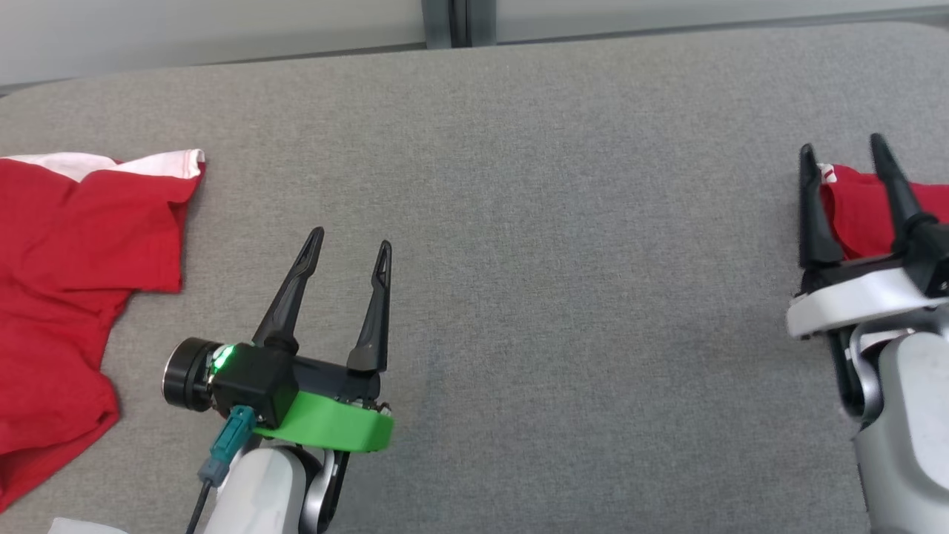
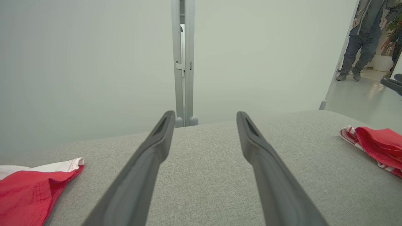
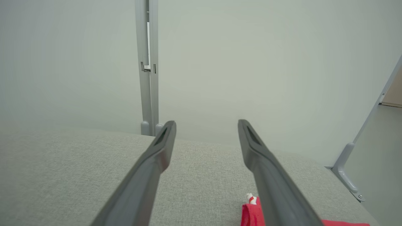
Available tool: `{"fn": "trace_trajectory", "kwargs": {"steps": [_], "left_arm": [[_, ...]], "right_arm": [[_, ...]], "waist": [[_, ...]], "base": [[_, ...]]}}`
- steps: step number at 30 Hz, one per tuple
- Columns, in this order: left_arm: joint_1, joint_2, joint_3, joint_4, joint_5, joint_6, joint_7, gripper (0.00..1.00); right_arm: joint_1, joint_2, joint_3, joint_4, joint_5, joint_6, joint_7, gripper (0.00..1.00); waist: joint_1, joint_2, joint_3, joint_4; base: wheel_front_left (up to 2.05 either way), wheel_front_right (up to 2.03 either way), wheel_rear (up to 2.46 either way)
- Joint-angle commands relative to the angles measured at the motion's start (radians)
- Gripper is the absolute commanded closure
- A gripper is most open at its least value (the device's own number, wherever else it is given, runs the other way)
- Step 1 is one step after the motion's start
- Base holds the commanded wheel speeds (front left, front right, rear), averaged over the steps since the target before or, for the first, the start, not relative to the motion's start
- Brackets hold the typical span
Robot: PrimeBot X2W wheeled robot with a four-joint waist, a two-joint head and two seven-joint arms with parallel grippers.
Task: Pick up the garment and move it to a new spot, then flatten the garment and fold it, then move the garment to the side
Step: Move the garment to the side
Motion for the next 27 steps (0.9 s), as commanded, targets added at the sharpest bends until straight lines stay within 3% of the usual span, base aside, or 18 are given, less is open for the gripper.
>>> {"fn": "trace_trajectory", "kwargs": {"steps": [1,12,27], "left_arm": [[0.021,0.001,0.004,0.005,-0.011,0.011,0.000,0.00],[0.115,0.001,0.029,0.074,-0.047,0.045,0.000,0.00],[0.148,0.001,0.030,0.074,-0.068,0.062,0.000,0.00]], "right_arm": [[0.034,0.015,0.009,-0.020,0.016,-0.002,-0.003,0.00],[0.228,0.151,0.037,-0.166,0.077,-0.002,-0.003,0.00],[0.287,0.163,0.053,-0.200,0.110,-0.002,-0.003,0.00]], "waist": [[0.0000,0.0000,-0.060,0.045],[0.0000,0.0000,-0.141,0.056],[0.0000,0.0000,-0.145,0.026]], "base": [[0.00,0.00,0.00],[0.00,0.00,0.00],[0.00,0.00,0.00]]}}
